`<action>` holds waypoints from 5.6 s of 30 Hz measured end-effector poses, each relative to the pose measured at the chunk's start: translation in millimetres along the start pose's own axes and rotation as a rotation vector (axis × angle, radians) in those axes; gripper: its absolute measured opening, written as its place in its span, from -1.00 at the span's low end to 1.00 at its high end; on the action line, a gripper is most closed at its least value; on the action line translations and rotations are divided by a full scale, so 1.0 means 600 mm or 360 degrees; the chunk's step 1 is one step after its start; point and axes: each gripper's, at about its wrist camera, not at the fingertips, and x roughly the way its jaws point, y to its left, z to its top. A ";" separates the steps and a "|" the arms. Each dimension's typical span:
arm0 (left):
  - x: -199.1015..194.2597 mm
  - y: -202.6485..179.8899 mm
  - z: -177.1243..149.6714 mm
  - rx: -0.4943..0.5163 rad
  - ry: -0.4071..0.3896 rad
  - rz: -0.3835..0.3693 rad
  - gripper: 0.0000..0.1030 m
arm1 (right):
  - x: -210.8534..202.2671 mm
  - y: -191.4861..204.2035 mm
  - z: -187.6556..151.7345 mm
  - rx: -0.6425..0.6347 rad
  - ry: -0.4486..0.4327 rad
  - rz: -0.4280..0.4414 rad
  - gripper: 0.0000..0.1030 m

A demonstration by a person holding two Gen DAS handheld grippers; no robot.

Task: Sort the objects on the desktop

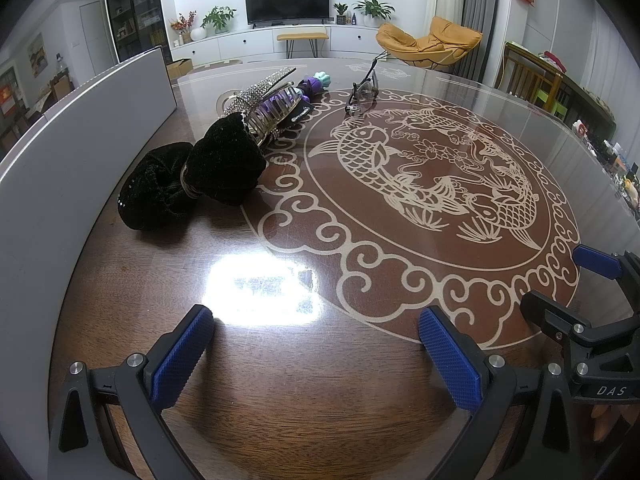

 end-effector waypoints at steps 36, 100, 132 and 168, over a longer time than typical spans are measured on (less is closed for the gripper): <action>-0.001 0.002 -0.001 0.0004 0.0008 0.0001 1.00 | -0.001 -0.001 0.000 0.0000 0.0000 0.0001 1.00; 0.021 0.112 0.065 -0.0363 0.0070 0.0022 1.00 | 0.001 -0.005 0.014 0.0018 -0.0070 0.0373 1.00; -0.037 0.073 -0.054 0.0035 -0.0048 -0.0099 -0.27 | 0.024 -0.031 0.070 0.0492 -0.0071 0.0107 0.27; -0.198 0.573 -0.085 -0.0649 0.0051 0.0436 0.34 | -0.111 0.600 0.182 -0.0591 0.0015 0.1057 0.54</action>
